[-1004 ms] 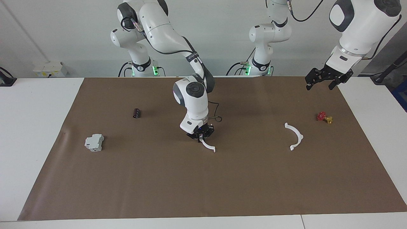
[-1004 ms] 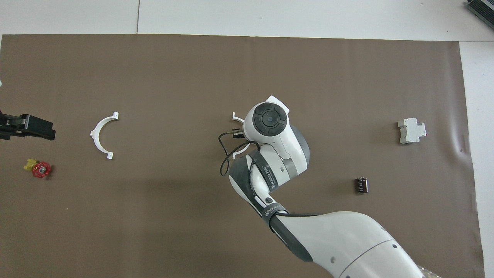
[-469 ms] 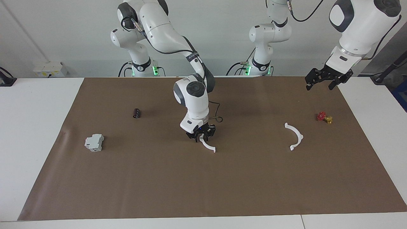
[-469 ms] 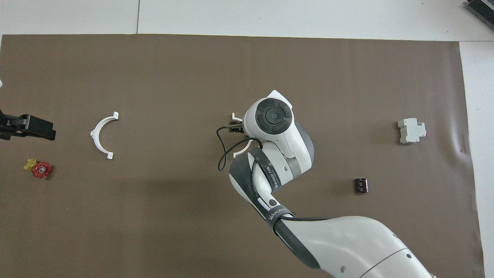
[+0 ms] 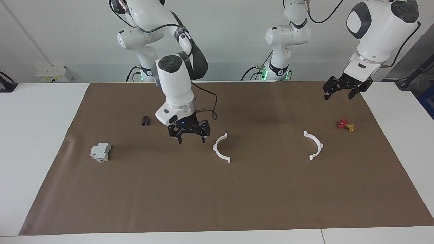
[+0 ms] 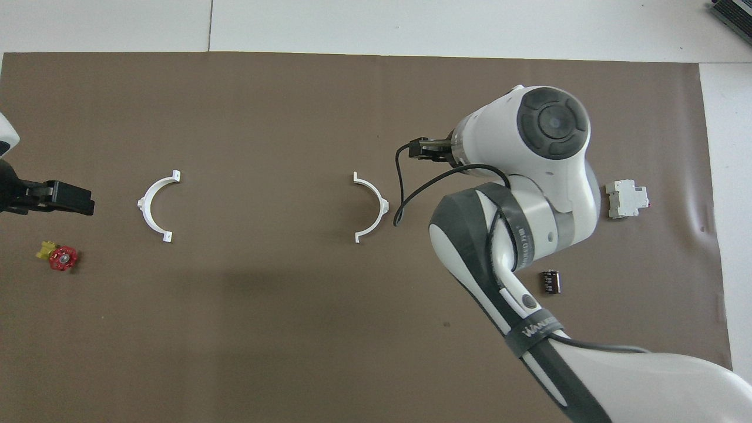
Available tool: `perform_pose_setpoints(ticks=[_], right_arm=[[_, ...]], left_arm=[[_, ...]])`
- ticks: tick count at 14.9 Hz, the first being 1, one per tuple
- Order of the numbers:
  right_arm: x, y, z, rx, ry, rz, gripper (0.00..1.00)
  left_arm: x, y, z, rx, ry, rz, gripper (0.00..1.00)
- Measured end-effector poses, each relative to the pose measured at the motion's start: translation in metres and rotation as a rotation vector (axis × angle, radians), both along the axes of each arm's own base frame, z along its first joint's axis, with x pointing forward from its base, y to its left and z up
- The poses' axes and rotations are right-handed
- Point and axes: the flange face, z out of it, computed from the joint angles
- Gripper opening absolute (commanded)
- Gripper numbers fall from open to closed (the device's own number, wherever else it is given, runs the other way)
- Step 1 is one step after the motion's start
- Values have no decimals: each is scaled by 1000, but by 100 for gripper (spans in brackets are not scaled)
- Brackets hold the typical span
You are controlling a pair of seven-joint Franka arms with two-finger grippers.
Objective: Assemble drain pipe with both arms
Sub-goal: 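Release the clamp half and withdraw the right gripper while the left gripper reaches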
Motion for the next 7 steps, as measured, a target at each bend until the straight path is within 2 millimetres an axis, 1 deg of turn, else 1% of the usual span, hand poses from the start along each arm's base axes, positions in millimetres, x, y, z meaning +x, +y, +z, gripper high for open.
perform_pose_setpoints(ticks=[3, 5, 7], right_arm=[[7, -65, 26, -29, 8, -18, 100], [2, -101, 45, -49, 35, -27, 100], [-9, -134, 67, -59, 69, -12, 100]], left_arm=[[0, 5, -9, 0, -16, 9, 100], [0, 7, -14, 0, -19, 16, 100], [2, 8, -24, 0, -31, 24, 100]])
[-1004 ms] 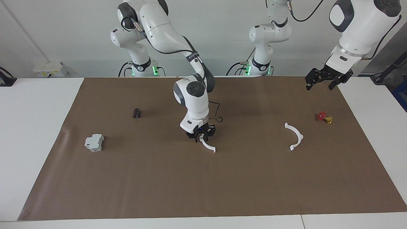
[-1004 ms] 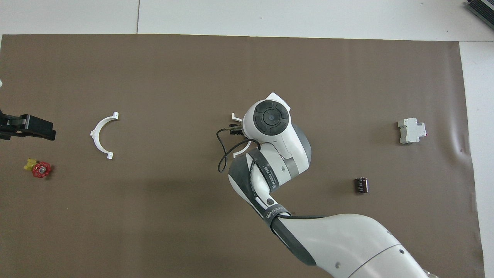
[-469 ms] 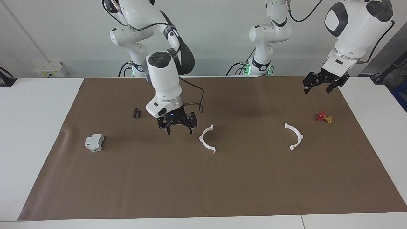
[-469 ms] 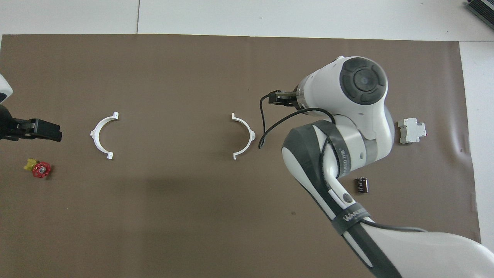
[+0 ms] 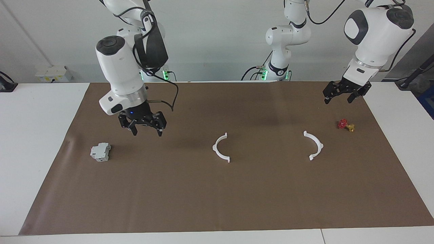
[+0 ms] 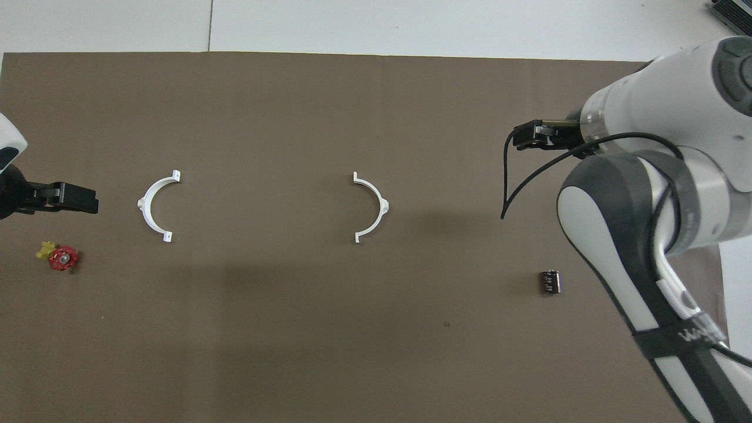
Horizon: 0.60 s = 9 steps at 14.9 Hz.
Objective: Assemble drain pipe with both arms
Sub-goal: 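Release the clamp half and withdraw the right gripper while the left gripper reaches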
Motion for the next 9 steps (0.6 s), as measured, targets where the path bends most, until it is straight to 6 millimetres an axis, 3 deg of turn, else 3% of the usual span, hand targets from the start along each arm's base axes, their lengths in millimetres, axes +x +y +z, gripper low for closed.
perform_pose_setpoints(ticks=[5, 9], right_arm=[[-31, -76, 39, 0, 86, -18, 100], [-52, -95, 56, 7, 140, -14, 100]], left_arm=[[8, 7, -58, -1, -13, 14, 100], [23, 10, -108, -4, -32, 39, 100]])
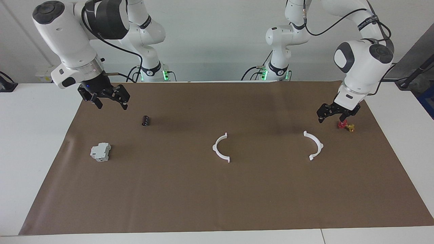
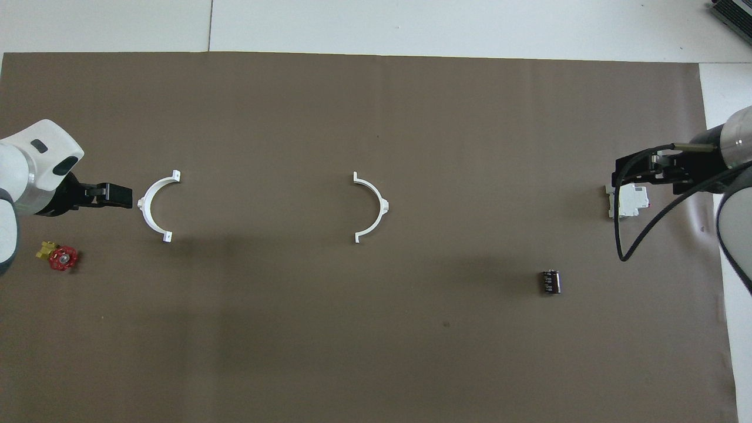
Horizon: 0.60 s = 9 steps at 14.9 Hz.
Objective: Assemble drain pipe with both arms
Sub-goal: 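Release the clamp half and withdraw the right gripper while the left gripper reaches, then grasp the other white clamp half with the left gripper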
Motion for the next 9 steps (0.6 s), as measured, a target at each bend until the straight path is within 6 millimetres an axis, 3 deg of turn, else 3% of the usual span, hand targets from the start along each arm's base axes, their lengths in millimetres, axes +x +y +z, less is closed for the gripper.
perform_pose_setpoints(ticks=[5, 9], right_arm=[[-21, 1, 21, 27, 26, 4, 100], [-22, 0, 22, 20, 23, 25, 100]], left_arm=[[3, 17, -61, -5, -53, 100, 100], [6, 17, -77, -7, -53, 107, 100]])
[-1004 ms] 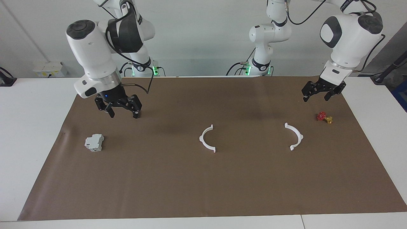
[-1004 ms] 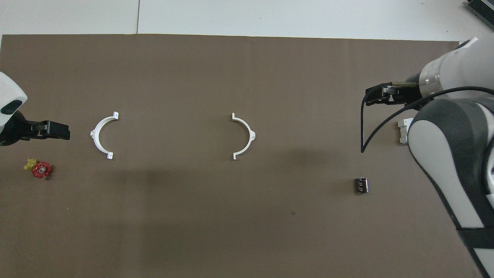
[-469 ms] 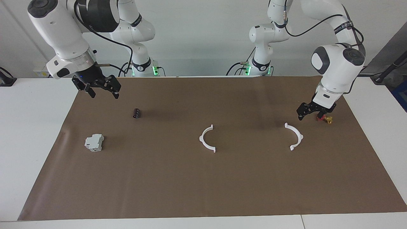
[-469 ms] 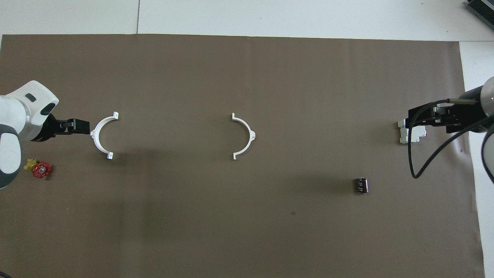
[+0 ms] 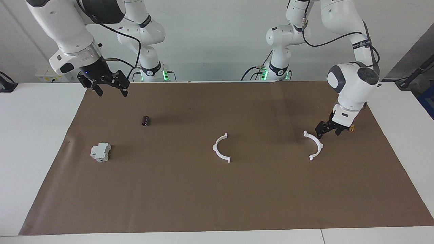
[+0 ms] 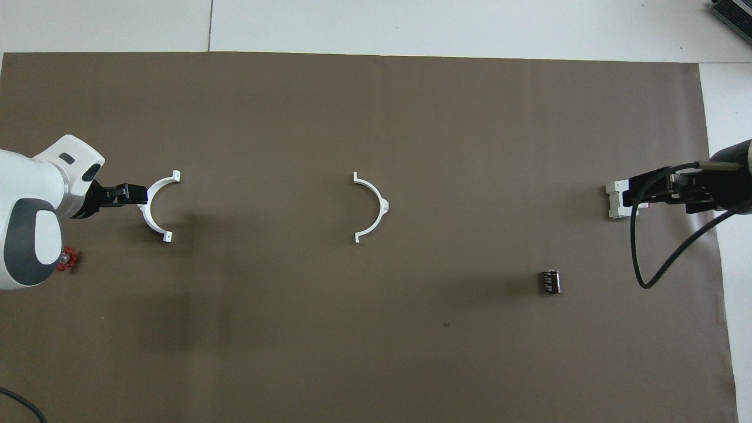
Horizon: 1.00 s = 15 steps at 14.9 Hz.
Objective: Assemble drain pipe with both arms
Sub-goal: 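Grasp the other white clamp half with the left gripper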
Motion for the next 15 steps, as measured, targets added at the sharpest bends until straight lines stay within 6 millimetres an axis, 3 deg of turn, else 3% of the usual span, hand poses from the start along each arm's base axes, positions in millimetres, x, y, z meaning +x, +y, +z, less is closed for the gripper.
perform_pose_setpoints(ticks=[7, 11, 15], right_arm=[[-15, -30, 19, -30, 22, 30, 100], [-17, -30, 7, -62, 18, 38, 100], [-18, -27, 8, -69, 15, 44, 100]], left_arm=[[7, -3, -45, -7, -18, 32, 100], [8, -4, -46, -12, -22, 76, 100], [9, -4, -47, -16, -31, 112, 100]])
